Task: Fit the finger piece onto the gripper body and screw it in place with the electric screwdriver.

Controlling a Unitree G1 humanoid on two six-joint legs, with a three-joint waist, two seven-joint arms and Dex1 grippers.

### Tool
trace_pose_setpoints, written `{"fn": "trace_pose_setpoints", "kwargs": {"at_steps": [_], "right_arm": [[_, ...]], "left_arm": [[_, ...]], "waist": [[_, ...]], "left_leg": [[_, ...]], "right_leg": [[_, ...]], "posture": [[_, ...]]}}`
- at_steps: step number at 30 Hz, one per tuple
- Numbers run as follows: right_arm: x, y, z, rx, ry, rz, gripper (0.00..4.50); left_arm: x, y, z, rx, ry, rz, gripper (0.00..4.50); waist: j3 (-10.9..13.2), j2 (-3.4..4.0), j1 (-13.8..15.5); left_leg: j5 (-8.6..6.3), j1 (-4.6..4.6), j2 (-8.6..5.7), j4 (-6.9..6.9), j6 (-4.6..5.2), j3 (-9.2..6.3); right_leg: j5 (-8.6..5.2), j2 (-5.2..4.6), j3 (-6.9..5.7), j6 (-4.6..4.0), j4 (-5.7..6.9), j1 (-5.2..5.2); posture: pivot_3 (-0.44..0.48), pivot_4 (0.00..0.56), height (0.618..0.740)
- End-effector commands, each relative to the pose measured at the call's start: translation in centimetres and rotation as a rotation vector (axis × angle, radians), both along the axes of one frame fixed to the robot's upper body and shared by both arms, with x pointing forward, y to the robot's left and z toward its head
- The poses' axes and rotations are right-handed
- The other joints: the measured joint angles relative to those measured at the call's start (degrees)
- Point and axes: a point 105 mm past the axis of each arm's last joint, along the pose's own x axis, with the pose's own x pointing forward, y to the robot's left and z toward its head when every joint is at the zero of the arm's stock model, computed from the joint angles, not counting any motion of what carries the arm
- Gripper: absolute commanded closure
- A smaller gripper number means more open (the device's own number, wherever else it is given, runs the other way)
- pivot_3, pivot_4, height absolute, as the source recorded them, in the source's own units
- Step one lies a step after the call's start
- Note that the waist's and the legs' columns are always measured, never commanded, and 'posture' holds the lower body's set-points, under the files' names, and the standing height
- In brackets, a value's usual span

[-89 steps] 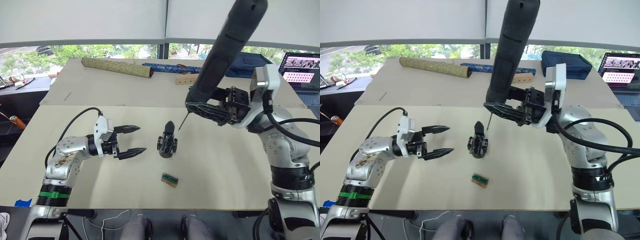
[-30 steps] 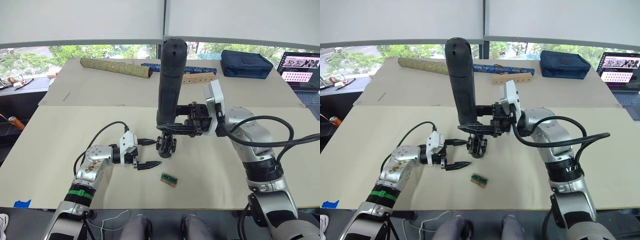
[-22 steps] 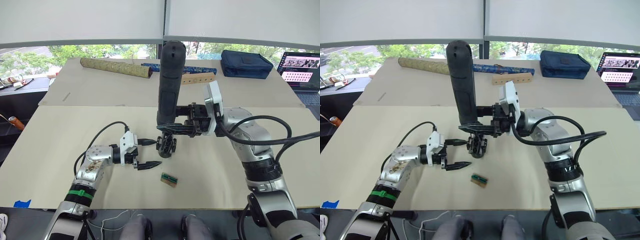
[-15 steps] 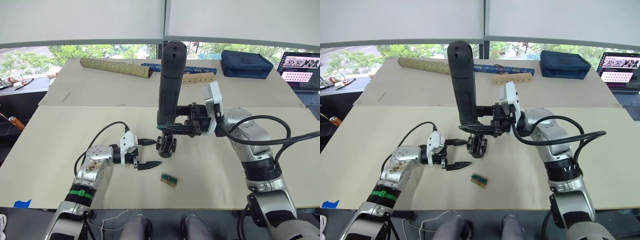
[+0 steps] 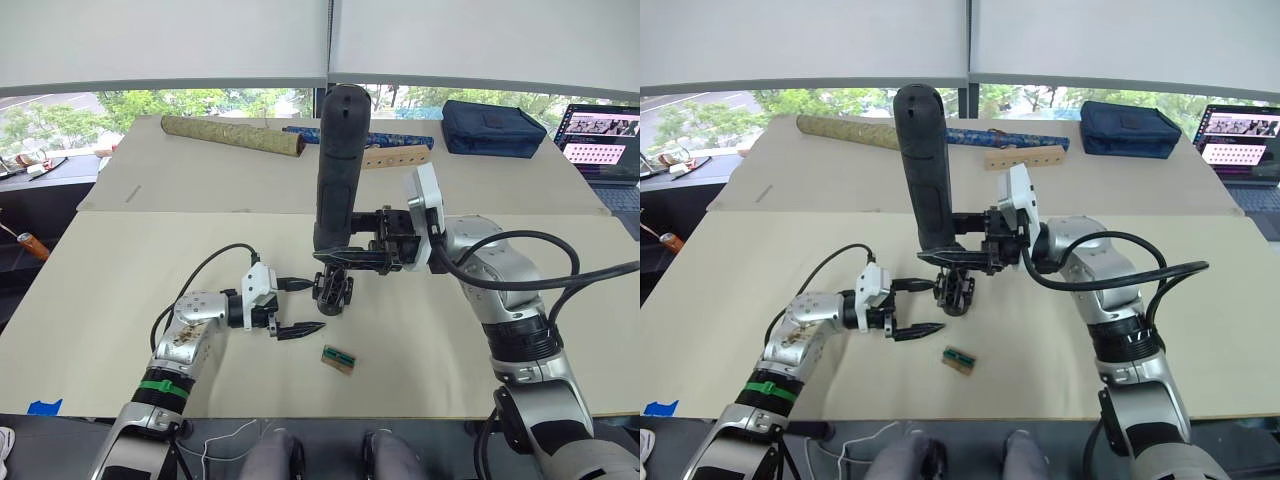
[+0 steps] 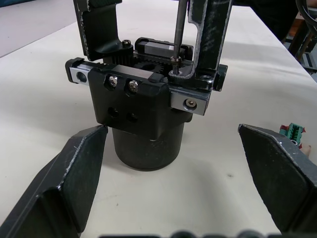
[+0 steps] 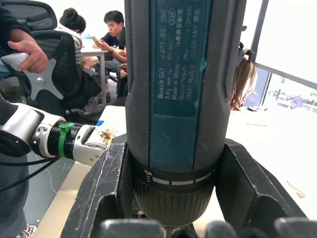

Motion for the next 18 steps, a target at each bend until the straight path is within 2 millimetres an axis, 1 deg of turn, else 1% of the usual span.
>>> {"fn": "trace_pose_setpoints", "kwargs": {"at_steps": [1, 10, 18], "right_arm": [[-0.12, 0.26, 1.27, 0.012, -0.04, 0.0, 2.6], [-0.04, 0.58, 0.66, -0.023, -0.011, 0.003, 2.6], [-0.02, 0.62, 0.62, -0.029, -0.01, 0.0, 2.6]], "left_arm": [[-0.06, -0.39, 0.41, -0.009, -0.033, -0.01, 0.0], [0.46, -0.56, -0.05, 0.011, -0.032, 0.017, 0.0], [0.91, -0.95, -0.4, 0.017, -0.025, 0.025, 0.0]], "waist": [[0.0, 0.0, 0.0], [0.0, 0.0, -0.02], [0.0, 0.0, -0.05]], "left_leg": [[0.0, 0.0, 0.0, 0.0, 0.0, 0.0], [0.0, 0.02, 0.01, 0.01, 0.0, 0.0], [0.0, 0.02, 0.0, 0.01, 0.0, 0.0]], "right_leg": [[0.0, 0.0, 0.0, 0.0, 0.0, 0.0], [0.0, 0.0, 0.0, 0.0, 0.03, 0.01], [0.0, 0.0, 0.0, 0.0, 0.03, 0.02]], "posture": [[0.0, 0.15, 0.734], [0.0, 0.15, 0.734], [0.0, 0.15, 0.734]]}}
